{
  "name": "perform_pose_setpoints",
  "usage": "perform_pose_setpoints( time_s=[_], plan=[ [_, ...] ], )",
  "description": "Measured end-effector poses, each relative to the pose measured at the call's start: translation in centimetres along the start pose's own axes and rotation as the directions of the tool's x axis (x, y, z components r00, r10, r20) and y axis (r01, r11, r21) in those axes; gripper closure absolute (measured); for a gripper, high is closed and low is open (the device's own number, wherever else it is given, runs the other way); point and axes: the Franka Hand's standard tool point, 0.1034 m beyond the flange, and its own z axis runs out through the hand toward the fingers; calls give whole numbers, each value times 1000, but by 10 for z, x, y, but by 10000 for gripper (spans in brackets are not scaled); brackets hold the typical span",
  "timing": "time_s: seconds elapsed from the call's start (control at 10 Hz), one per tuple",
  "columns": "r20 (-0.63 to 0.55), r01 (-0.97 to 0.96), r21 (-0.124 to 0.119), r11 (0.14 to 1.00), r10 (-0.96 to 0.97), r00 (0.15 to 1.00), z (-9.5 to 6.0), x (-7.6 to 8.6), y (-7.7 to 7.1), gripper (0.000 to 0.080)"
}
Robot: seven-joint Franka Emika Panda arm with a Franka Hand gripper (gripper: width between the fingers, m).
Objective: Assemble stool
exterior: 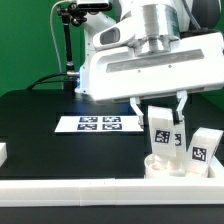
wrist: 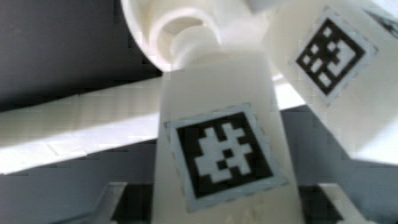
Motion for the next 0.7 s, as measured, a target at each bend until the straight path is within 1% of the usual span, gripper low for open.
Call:
perform_pose_setpoints(
  time_s=[0.2,0.6,0.7],
  plan=[
    [0,1,-1,1000,-1,1000,0,0,0,472],
    [1,9,-7,1000,-9,1000,1,1,8,472],
    [-6,10,-8,1000,-10,1000,2,1,8,472]
  ],
)
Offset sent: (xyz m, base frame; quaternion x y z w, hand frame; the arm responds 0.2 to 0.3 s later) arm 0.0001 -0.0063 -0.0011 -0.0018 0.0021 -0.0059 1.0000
